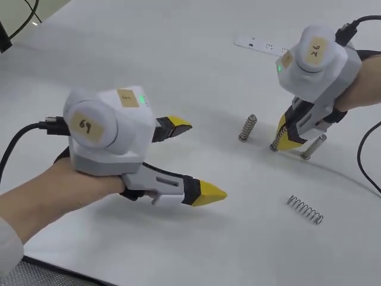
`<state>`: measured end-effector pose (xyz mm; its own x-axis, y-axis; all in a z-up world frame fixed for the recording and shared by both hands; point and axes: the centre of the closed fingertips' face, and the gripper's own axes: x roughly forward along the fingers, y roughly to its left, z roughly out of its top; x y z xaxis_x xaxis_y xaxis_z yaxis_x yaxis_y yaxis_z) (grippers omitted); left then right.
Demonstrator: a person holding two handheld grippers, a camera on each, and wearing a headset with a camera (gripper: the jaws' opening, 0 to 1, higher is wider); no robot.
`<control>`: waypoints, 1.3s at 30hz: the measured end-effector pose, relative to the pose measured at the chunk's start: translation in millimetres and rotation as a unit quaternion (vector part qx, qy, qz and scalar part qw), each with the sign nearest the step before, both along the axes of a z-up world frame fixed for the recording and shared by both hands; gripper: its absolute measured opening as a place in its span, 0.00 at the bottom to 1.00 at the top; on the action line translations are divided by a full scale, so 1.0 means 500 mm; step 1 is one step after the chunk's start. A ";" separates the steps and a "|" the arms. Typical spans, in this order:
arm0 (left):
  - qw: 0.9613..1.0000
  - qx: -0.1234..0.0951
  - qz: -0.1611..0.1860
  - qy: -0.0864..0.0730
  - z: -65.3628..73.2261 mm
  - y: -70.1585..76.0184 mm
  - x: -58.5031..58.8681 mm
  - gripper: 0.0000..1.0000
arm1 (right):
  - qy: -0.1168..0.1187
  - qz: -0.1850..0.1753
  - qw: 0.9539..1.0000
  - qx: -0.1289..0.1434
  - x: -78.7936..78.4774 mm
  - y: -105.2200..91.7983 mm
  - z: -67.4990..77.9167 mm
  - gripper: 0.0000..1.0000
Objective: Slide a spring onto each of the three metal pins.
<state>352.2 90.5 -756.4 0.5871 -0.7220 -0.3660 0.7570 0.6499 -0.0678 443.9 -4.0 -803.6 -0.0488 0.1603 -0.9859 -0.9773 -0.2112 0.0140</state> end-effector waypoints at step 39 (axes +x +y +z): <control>1.000 0.000 0.000 0.001 -0.002 -0.004 -0.001 0.77 | -0.010 -0.037 0.995 0.088 -0.007 0.027 0.020 0.90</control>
